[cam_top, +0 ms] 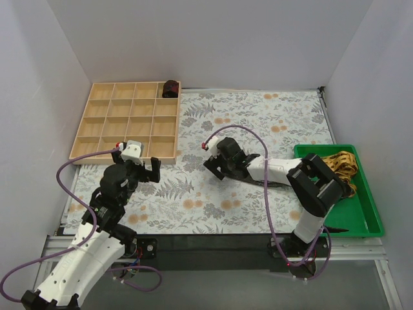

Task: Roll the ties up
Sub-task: Move the tie to the center of the board

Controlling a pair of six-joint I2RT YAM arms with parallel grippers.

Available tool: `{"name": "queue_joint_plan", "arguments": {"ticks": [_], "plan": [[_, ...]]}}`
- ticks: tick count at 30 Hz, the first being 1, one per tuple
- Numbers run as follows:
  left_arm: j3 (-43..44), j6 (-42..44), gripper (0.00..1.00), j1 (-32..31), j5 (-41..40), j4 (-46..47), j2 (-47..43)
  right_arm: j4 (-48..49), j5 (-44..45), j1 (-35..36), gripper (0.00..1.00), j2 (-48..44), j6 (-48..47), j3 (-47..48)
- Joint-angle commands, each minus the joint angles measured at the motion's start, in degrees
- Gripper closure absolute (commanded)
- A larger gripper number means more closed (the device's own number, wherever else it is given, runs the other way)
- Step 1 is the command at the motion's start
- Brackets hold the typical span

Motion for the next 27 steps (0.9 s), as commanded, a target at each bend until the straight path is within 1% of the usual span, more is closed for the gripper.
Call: {"name": "queue_joint_plan", "arguments": {"ticks": [1, 3, 7, 11, 12, 13, 15, 17, 18, 20, 21, 23, 27], "plan": [[0.77, 0.43, 0.08, 0.41, -0.46, 0.36, -0.40, 2.81, 2.05, 0.32, 0.24, 5.62, 0.74, 2.42], [0.77, 0.43, 0.08, 0.49, -0.38, 0.36, -0.49, 2.81, 3.29, 0.32, 0.37, 5.28, 1.88, 0.85], [0.77, 0.52, 0.08, 0.58, -0.11, 0.45, -0.41, 2.81, 6.97, 0.32, 0.43, 3.61, 3.11, -1.97], [0.77, 0.52, 0.08, 0.58, 0.33, 0.36, -0.05, 2.46, 7.68, 0.14, 0.47, 2.90, 3.82, -2.77], [0.77, 0.52, 0.08, 0.58, 0.33, 0.45, -0.05, 2.02, 8.12, 0.23, 0.50, 2.99, 4.34, -2.51], [0.77, 0.52, 0.08, 0.58, 0.15, 0.45, -0.05, 1.58, 8.73, 0.23, 0.51, 3.07, 4.87, -2.33], [0.77, 0.52, 0.08, 0.67, 0.15, 0.36, -0.14, 1.05, 8.48, 0.14, 0.62, 3.16, 5.22, -2.24], [0.68, 0.52, 0.08, 0.67, 0.24, 0.45, -0.23, 0.44, 8.65, 0.14, 0.68, 3.42, 6.01, -2.07], [0.68, 0.52, 0.08, 0.67, 0.33, 0.45, -0.23, 0.09, 8.65, 0.14, 0.75, 3.43, 6.36, -2.06], [0.68, 0.60, 0.08, 0.67, 0.33, 0.45, -0.23, -0.09, 8.30, 0.14, 0.83, 3.25, 6.72, -1.89], [0.68, 0.60, 0.08, 0.67, 0.33, 0.45, -0.14, -0.27, 8.21, 0.14, 0.89, 3.08, 6.81, -1.54], [0.77, 0.60, 0.09, 0.67, 0.42, 0.45, -0.32, -0.62, 7.69, 0.05, 0.99, 2.38, 6.89, -0.66], [0.77, 0.60, 0.08, 0.76, 0.24, 0.53, -0.32, -1.94, 5.67, 1.54, 0.99, 0.88, 7.77, 3.99]]}}
